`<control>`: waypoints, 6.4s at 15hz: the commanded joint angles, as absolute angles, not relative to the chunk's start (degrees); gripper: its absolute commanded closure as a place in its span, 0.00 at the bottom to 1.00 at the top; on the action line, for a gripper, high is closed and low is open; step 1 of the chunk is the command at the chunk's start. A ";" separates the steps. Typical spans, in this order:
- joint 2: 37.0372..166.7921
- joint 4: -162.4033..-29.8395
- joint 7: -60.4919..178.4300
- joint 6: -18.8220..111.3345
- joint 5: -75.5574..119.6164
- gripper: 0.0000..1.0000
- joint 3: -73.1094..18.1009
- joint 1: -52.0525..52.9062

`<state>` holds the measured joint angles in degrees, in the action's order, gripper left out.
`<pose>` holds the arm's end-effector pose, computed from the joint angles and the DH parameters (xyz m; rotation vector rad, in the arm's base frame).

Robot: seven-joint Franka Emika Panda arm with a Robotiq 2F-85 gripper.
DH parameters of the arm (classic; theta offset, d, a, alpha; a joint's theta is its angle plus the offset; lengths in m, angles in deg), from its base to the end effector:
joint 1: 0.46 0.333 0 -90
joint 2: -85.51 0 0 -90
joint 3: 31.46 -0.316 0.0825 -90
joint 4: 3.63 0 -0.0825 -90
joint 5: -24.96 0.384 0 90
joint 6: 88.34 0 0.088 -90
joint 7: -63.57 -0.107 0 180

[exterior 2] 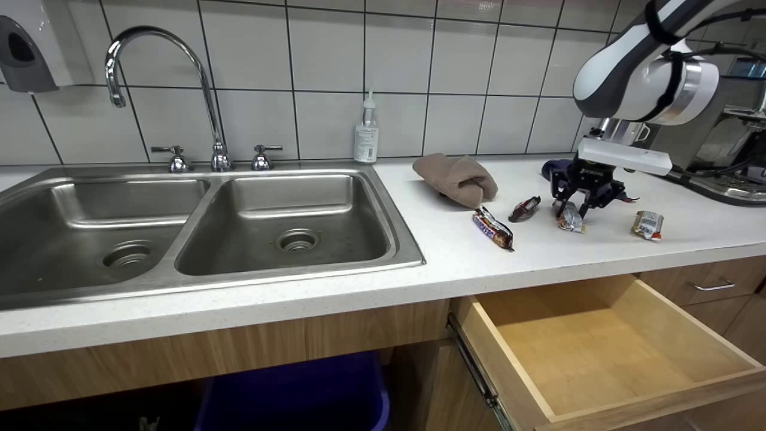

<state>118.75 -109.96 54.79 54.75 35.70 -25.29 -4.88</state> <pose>0.6383 -0.1161 0.2138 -2.9989 0.7099 -0.1056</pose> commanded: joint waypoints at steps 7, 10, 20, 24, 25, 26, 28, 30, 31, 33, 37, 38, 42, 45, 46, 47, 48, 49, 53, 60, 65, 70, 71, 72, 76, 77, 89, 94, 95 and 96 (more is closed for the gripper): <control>112.78 -117.10 54.60 56.18 35.18 0.84 -26.46 -4.49; 109.63 -121.82 54.48 57.44 35.07 0.84 -26.43 -3.95; 98.14 -139.69 54.40 63.50 33.78 0.84 -26.39 -2.54; 94.02 -146.19 54.46 65.64 33.83 0.84 -26.54 -2.58; 92.99 -147.77 54.54 66.20 33.93 0.84 -26.59 -2.64; 92.05 -149.26 54.61 66.67 33.99 0.84 -26.62 -2.71; 90.29 -152.10 54.65 67.50 34.03 0.84 -26.62 -2.82; 88.76 -154.69 54.42 68.30 33.85 0.84 -26.57 -2.86; 88.17 -155.84 54.47 68.59 34.00 0.84 -26.58 -2.95; 87.25 -157.76 54.32 69.21 33.98 0.84 -26.55 -3.04; 87.13 -159.89 53.96 70.43 34.02 0.84 -26.36 -3.30; 87.24 -160.16 53.89 70.72 34.02 0.84 -26.32 -3.33; 88.52 -160.20 53.91 72.09 34.24 0.84 -26.10 -3.54; 89.86 -159.84 53.81 73.45 34.26 0.84 -25.86 -3.61; 90.42 -159.64 53.99 73.83 34.56 0.84 -25.81 -3.68; 90.88 -159.49 53.89 74.14 34.50 0.84 -25.71 -3.71; 91.38 -159.35 53.91 74.49 34.58 0.84 -25.66 -3.75; 91.88 -159.19 53.88 74.86 34.62 0.84 -25.58 -3.79; 93.69 -158.56 53.87 75.77 34.95 0.84 -25.37 -4.07; 97.10 -157.11 54.15 76.84 36.31 0.84 -25.36 -5.04; 98.89 -155.94 54.00 76.84 36.86 0.84 -25.51 -5.34; 98.59 -155.74 54.05 76.87 37.63 0.13 -25.77 -5.31; 98.27 -155.83 54.14 76.81 37.68 0.05 -25.82 -5.33; 97.57 -156.15 54.66 76.63 38.04 0.01 -26.13 -5.57; 94.29 -157.54 56.15 75.78 39.97 0.00 -26.94 -6.43; 93.34 -157.81 56.51 75.54 40.71 0.00 -27.12 -6.58; 84.65 -155.98 59.41 66.26 45.68 0.00 -25.64 -6.62; 85.07 -152.43 58.28 64.54 43.99 0.00 -23.99 -6.89; 85.47 -151.57 58.04 64.46 43.63 0.00 -23.71 -6.99; 85.90 -150.67 57.78 64.31 43.21 0.00 -23.44 -7.10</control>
